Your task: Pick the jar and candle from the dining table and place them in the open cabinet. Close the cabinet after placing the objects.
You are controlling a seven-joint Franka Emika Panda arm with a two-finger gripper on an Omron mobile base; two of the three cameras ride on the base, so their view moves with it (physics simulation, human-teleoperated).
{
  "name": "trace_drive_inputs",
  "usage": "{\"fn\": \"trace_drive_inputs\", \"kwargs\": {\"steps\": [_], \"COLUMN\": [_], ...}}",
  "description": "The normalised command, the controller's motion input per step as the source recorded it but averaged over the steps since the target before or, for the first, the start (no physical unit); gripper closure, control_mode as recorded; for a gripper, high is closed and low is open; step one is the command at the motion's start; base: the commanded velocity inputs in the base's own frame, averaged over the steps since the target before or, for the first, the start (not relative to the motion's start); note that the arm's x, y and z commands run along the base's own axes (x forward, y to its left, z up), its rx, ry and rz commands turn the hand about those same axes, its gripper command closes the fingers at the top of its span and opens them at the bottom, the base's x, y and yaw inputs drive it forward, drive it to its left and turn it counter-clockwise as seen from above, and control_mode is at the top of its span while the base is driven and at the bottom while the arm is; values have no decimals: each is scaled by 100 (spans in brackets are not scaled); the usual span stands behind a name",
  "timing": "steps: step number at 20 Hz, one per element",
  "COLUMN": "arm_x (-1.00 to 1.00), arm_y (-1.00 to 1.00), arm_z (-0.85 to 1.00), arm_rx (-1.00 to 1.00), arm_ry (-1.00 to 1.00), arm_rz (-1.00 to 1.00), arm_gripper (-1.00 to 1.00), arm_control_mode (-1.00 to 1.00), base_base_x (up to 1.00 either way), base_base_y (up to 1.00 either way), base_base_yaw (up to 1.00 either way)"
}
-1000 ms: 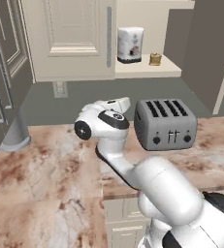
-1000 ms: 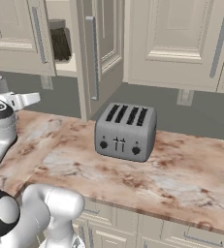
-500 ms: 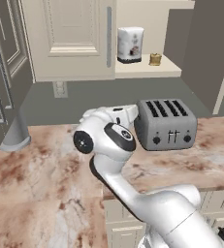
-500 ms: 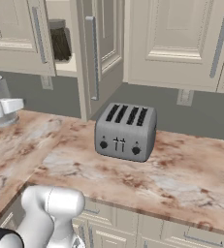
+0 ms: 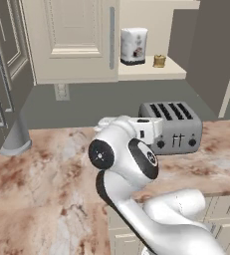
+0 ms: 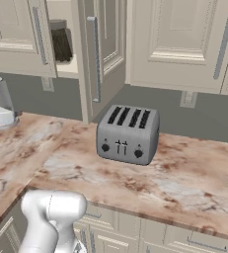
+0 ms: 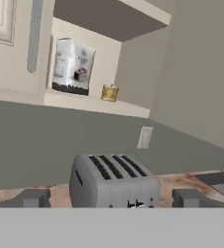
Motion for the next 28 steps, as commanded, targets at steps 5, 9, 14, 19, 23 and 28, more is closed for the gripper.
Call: {"fn": "trace_drive_inputs", "kwargs": {"steps": [5,9,14,19,23,28], "arm_x": [-82,-58,-32,-27,-33,-38], "arm_y": [-40,-60,-75,-76,-76,-83], "arm_z": [0,0,0,0,0,0], "arm_rx": [13,19,18,17,18,17], "arm_ry": [7,21,28,25,16,5], "arm_rz": [-6,-10,-8,-5,-2,0], "arm_gripper": [-100,-100,-100,-100,-100,-100], "arm_control_mode": [-100,-100,-100,-100,-100,-100], "base_base_x": [0,0,0,0,0,0], "base_base_y": [0,0,0,0,0,0], "base_base_yaw": [0,0,0,0,0,0]}}
